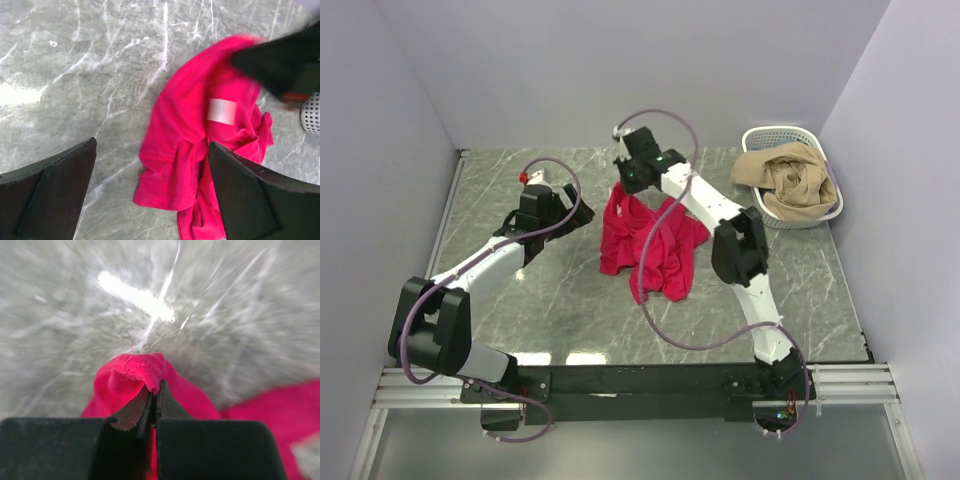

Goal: Fold and stack the t-shirts
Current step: Flatten the tshirt out

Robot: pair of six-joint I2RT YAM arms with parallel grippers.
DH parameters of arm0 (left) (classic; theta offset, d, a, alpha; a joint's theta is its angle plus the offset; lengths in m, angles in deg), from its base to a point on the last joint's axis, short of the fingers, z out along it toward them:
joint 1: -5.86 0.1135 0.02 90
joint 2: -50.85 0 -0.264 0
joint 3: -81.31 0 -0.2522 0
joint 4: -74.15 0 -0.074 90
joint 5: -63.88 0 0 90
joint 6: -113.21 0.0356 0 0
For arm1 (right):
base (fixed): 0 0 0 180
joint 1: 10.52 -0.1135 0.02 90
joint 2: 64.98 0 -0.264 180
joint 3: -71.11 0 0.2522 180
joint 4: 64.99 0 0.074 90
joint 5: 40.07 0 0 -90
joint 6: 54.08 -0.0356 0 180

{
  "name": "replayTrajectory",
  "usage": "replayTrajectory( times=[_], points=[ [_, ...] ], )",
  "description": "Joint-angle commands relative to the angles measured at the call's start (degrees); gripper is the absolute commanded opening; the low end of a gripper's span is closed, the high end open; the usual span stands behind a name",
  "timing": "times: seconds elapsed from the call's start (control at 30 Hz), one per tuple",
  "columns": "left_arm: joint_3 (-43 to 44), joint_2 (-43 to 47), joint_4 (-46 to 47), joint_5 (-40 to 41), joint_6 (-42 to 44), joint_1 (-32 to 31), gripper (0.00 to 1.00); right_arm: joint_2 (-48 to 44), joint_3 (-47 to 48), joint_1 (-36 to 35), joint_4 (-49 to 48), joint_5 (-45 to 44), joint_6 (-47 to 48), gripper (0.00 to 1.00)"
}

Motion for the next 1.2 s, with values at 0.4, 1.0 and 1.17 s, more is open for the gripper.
replayTrajectory(
  times=[0.4, 1.0, 1.17],
  points=[
    [-0.76, -3.89, 10.22, -5.0, -1.98, -1.35, 0.99, -33.34, -10.4, -0.41, -2.49, -10.1, 2.8, 0.0],
    [3.36, -9.87, 14.36, -9.31, -2.87, -4.96, 1.0, -63.56, -36.57, -0.32, -2.06, -28.56, -2.21, 0.0],
    [6.79, -12.5, 14.97, -12.63, -1.99, -6.1, 0.99, -74.11, -41.43, -0.32, 4.52, -24.96, -5.46, 0.0]
  ],
)
